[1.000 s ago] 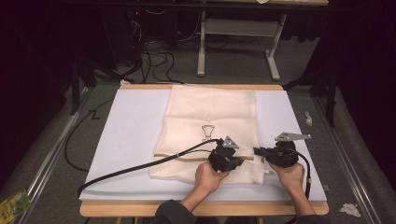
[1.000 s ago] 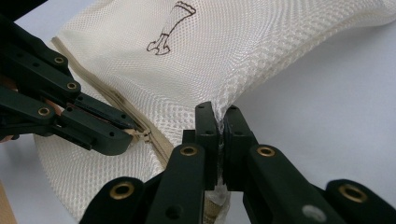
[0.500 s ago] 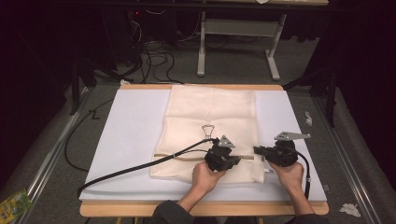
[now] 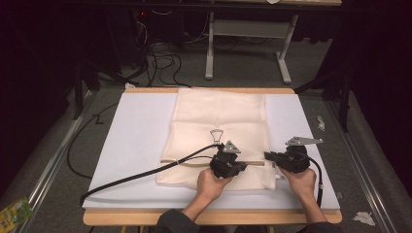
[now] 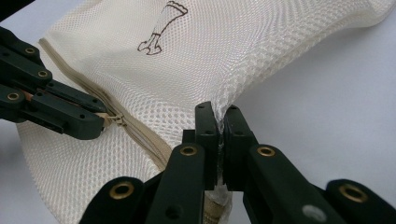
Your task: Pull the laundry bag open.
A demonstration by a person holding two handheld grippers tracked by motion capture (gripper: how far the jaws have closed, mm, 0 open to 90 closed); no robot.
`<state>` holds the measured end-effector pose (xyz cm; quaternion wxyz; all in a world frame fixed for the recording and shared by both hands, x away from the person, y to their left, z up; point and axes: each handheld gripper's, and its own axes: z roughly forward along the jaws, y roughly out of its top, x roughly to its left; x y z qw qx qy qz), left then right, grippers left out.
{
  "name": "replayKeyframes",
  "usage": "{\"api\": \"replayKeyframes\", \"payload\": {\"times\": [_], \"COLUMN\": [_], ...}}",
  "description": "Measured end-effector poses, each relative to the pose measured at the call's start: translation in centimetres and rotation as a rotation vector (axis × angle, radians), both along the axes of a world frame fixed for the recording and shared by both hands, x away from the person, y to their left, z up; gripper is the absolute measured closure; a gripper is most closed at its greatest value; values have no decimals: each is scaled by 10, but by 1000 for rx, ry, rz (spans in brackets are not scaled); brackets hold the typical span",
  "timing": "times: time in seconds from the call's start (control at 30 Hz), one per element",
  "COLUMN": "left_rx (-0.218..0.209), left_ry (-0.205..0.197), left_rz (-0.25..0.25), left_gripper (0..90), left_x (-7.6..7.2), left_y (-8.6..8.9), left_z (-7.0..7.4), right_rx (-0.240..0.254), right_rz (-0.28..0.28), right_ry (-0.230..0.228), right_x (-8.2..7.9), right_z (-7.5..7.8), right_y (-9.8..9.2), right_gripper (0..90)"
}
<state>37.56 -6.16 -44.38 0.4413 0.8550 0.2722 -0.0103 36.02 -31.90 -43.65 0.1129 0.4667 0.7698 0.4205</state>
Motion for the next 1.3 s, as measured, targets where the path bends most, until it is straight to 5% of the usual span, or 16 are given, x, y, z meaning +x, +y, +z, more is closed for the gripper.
{"api": "replayKeyframes", "payload": {"times": [1.3], "left_rx": [-3], "left_ry": [-20], "left_rz": [20], "left_gripper": [871], "left_x": [-2], "left_y": [16], "left_z": [2], "right_rx": [-14], "right_rz": [-25], "right_ry": [15], "right_x": [4], "right_z": [-3], "right_y": [-1], "right_gripper": [881]}}
